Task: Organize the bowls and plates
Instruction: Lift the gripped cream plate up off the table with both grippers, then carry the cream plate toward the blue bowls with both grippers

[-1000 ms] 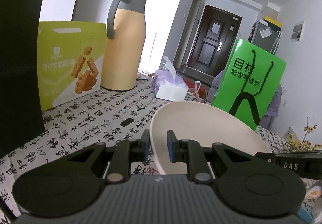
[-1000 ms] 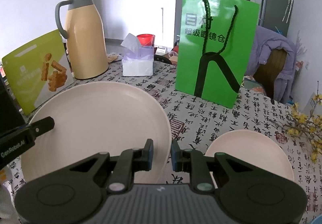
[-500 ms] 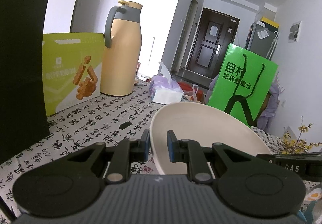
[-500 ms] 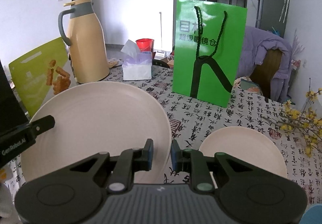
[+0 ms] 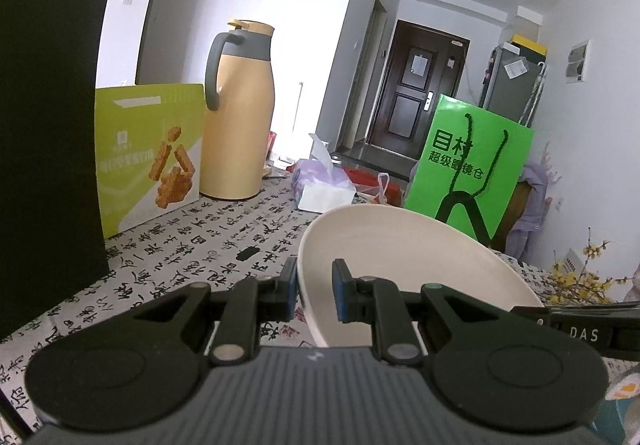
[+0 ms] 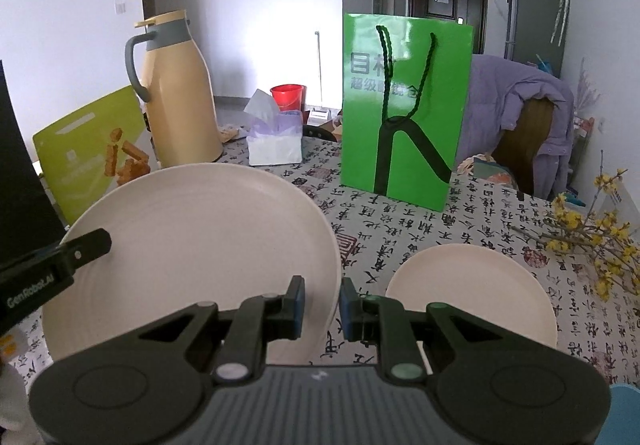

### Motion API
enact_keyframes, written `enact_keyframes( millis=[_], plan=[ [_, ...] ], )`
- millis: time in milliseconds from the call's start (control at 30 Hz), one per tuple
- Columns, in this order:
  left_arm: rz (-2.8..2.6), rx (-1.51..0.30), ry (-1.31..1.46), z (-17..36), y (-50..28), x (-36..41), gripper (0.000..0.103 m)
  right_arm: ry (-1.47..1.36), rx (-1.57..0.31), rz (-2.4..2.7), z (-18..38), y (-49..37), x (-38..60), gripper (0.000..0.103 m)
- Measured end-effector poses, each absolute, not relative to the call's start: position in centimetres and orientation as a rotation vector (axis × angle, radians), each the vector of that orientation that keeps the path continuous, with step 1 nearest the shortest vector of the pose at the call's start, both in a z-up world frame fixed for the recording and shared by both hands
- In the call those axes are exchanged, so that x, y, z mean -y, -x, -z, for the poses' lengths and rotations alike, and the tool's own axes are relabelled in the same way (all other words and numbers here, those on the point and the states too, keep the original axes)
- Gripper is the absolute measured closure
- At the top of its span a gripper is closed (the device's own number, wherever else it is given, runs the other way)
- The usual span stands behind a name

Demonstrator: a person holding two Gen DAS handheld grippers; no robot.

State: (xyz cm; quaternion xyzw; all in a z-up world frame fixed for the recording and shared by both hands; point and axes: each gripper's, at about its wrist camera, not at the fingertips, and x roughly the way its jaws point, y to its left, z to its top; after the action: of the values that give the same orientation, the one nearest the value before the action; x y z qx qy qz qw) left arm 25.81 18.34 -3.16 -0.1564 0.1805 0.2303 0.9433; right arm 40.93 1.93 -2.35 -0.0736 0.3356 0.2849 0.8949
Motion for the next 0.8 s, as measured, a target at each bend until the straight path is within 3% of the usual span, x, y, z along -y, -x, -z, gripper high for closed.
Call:
enact_keyframes(
  millis=[800],
  plan=[
    [-0.449,-0.355,0.268,1.6,-22.2,-15.3,0.085,0.096,-0.676,-0.581,1.1,-36.5,1.8,0.085]
  ],
)
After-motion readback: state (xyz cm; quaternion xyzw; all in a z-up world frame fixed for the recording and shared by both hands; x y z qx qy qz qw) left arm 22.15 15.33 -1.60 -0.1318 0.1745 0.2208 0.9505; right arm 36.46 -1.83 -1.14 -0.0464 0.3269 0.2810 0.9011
